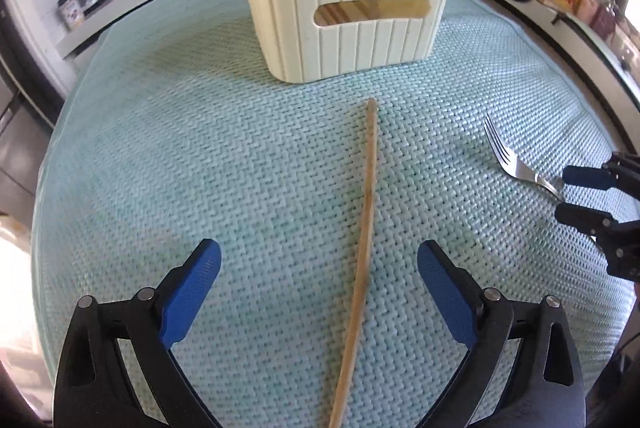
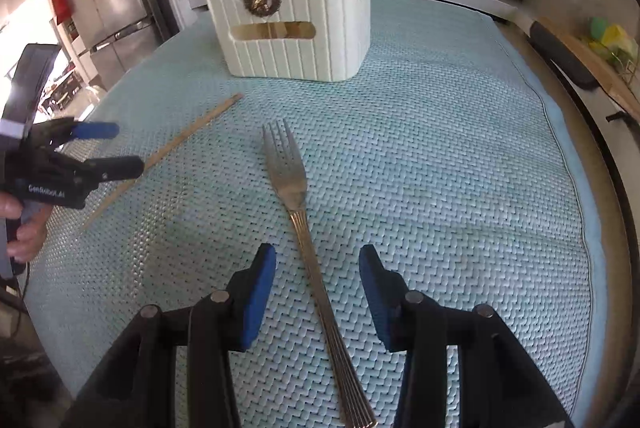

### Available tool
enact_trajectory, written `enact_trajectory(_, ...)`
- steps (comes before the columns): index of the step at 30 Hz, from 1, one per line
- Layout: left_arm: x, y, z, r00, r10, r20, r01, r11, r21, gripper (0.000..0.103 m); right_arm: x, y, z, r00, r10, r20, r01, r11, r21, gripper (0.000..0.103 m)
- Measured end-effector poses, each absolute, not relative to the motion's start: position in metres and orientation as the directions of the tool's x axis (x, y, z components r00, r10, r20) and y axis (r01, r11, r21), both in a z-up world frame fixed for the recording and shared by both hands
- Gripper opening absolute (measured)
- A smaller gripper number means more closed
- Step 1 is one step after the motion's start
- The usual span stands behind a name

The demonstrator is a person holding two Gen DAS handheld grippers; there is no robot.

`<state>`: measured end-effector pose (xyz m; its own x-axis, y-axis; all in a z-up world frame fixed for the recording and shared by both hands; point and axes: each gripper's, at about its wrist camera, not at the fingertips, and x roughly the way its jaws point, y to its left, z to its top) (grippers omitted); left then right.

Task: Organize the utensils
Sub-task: 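Close the left tool on the last chopstick while the right tool grasps the silver fork, then lift the chopstick and fork with both tools and carry them over the holder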

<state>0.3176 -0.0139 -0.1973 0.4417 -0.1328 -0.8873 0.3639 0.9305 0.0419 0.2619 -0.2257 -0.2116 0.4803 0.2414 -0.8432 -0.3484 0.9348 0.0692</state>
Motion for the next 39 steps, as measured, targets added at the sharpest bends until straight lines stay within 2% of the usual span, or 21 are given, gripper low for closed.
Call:
enact_trajectory(2, 0.323, -0.022, -0.201, 0.427, -0.134, -0.894, 0.404, 0.913, 0.056, 0.088, 0.269, -0.221, -0.215, 0.462, 0.239, -0.854, -0.395, 0.918, 0.043, 0.044)
enact_trajectory(4, 0.329, -0.028, -0.205, 0.413, -0.141, -0.900, 0.429, 0.902, 0.056, 0.087, 0.274, -0.214, -0.215, 0.446, 0.234, -0.864, -0.443, 0.896, 0.014, 0.044)
enact_trajectory(8, 0.342, -0.026, -0.205, 0.356, -0.192, -0.914, 0.428, 0.903, -0.023, 0.083, 0.289, -0.198, -0.214, 0.381, 0.227, -0.896, -0.533, 0.846, -0.012, 0.044)
enact_trajectory(9, 0.343, -0.029, -0.205, 0.349, -0.185, -0.919, 0.443, 0.897, -0.012, 0.082, 0.295, -0.195, -0.214, 0.360, 0.226, -0.905, -0.543, 0.840, -0.006, 0.042)
enact_trajectory(10, 0.343, -0.031, -0.204, 0.341, -0.183, -0.922, 0.457, 0.889, -0.007, 0.079, 0.301, -0.192, -0.213, 0.341, 0.225, -0.913, -0.549, 0.836, 0.001, 0.032)
enact_trajectory(11, 0.343, -0.034, -0.202, 0.328, -0.191, -0.925, 0.469, 0.883, -0.016, 0.068, 0.306, -0.189, -0.213, 0.334, 0.203, -0.920, -0.548, 0.836, -0.014, 0.024)
enact_trajectory(12, 0.342, -0.037, -0.199, 0.317, -0.196, -0.928, 0.487, 0.873, -0.018, 0.060, 0.311, -0.186, -0.212, 0.318, 0.193, -0.928, -0.556, 0.831, -0.017, 0.010)
enact_trajectory(13, 0.341, -0.040, -0.197, 0.313, -0.198, -0.929, 0.504, 0.864, -0.014, 0.030, 0.314, -0.183, -0.212, 0.303, 0.181, -0.936, -0.568, 0.823, -0.025, 0.010)
enact_trajectory(14, 0.340, -0.045, -0.195, 0.304, -0.200, -0.931, 0.515, 0.857, -0.016, 0.006, 0.315, -0.179, -0.212, 0.298, 0.166, -0.940, -0.580, 0.813, -0.040, 0.010)
enact_trajectory(16, 0.338, -0.047, -0.194, 0.296, -0.202, -0.934, 0.519, 0.855, -0.021, 0.005, 0.319, -0.174, -0.212, 0.294, 0.166, -0.941, -0.581, 0.813, -0.038, 0.009)
enact_trajectory(20, 0.329, -0.039, -0.189, 0.352, -0.224, -0.909, 0.490, 0.872, -0.025, 0.004, 0.329, -0.188, -0.209, 0.336, 0.264, -0.904, -0.489, 0.869, 0.072, 0.009)
enact_trajectory(24, 0.306, -0.013, -0.161, 0.449, -0.296, -0.843, 0.427, 0.900, -0.088, 0.004, 0.323, -0.226, -0.196, 0.418, 0.414, -0.808, -0.355, 0.894, 0.274, 0.009)
enact_trajectory(28, 0.283, 0.012, -0.116, 0.574, -0.362, -0.734, 0.377, 0.913, -0.155, 0.004, 0.303, -0.249, -0.171, 0.549, 0.496, -0.673, -0.323, 0.868, 0.376, 0.010)
enact_trajectory(35, 0.242, 0.029, -0.056, 0.745, -0.406, -0.529, 0.356, 0.913, -0.199, 0.004, 0.270, -0.267, -0.127, 0.700, 0.517, -0.493, -0.352, 0.850, 0.392, 0.009)
enact_trajectory(37, 0.232, 0.031, -0.048, 0.779, -0.403, -0.480, 0.354, 0.915, -0.194, 0.005, 0.262, -0.265, -0.116, 0.729, 0.510, -0.457, -0.366, 0.854, 0.370, 0.001)
enact_trajectory(39, 0.224, 0.028, -0.047, 0.800, -0.394, -0.452, 0.347, 0.919, -0.185, 0.005, 0.254, -0.266, -0.105, 0.753, 0.505, -0.422, -0.381, 0.857, 0.347, 0.001)
